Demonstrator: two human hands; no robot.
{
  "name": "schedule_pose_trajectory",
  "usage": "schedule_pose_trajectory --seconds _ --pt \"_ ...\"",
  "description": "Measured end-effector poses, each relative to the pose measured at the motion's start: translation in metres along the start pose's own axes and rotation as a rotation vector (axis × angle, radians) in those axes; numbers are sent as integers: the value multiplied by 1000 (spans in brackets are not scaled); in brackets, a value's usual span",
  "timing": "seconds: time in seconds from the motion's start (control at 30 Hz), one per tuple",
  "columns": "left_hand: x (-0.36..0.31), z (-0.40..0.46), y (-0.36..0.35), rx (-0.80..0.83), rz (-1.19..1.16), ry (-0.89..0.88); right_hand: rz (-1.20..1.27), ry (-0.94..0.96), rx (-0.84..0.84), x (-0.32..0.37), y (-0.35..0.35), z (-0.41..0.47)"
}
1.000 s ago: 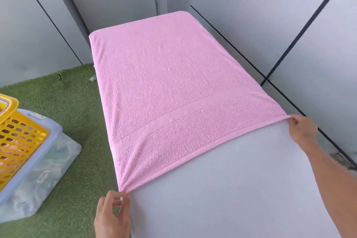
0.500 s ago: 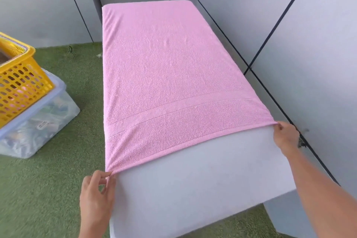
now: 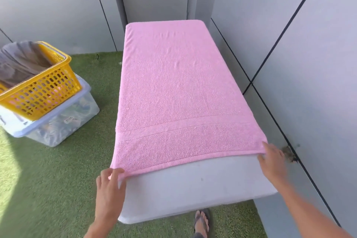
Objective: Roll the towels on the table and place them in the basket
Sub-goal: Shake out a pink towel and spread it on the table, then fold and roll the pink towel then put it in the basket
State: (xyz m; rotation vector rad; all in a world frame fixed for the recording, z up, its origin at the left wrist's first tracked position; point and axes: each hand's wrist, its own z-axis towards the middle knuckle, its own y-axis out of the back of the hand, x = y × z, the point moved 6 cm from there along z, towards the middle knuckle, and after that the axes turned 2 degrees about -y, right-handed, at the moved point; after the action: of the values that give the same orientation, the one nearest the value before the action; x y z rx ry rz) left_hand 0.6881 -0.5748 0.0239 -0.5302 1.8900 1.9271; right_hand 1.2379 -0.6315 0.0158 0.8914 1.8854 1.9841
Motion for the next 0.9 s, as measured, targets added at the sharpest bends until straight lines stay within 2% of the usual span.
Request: schedule_pose_trajectory --seconds 0.13,0.37,0.57,0.7,0.9 --pt "-40 5 -17 71 151 -193 0 158 10 10 -2 -7" --pt "-58 13 -22 -30 152 -106 105 284 36 2 9 10" --pt "-58 2 -18 -29 196 -164 94 375 86 -10 9 9" --pt "-41 -10 -15 76 99 -128 29 384 138 -20 9 7" --pt "-25 22 -12 333 -94 97 -9 312 391 -10 10 33"
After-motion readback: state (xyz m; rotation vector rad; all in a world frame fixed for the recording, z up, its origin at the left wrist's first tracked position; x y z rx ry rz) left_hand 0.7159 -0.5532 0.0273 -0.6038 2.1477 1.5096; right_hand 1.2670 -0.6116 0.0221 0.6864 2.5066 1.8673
